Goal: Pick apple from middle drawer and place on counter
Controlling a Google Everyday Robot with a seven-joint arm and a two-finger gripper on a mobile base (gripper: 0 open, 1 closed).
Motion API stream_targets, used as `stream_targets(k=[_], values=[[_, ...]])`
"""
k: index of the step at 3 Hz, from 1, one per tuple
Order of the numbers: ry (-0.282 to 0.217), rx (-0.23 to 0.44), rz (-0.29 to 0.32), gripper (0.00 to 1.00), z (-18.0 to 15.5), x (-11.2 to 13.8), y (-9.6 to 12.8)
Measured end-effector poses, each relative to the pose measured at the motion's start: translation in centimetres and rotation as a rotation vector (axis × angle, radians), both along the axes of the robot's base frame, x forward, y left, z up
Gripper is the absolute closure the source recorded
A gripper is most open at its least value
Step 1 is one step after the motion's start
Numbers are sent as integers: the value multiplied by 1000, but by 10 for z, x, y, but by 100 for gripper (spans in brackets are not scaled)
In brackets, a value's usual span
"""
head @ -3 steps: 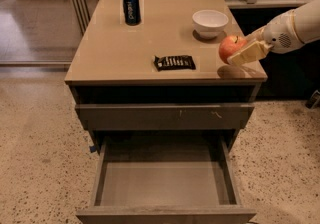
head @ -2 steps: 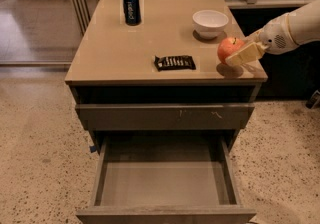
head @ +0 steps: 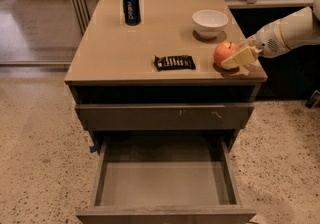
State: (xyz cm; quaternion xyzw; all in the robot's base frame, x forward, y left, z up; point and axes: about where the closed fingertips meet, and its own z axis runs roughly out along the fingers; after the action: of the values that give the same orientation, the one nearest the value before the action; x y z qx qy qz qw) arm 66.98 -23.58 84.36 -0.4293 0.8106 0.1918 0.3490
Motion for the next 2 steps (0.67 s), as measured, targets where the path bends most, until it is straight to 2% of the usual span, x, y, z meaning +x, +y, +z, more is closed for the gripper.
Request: stream_targets(k=[1, 2], values=[[17, 2, 8, 98, -11, 3, 2], [18, 2, 8, 76, -11, 3, 2]])
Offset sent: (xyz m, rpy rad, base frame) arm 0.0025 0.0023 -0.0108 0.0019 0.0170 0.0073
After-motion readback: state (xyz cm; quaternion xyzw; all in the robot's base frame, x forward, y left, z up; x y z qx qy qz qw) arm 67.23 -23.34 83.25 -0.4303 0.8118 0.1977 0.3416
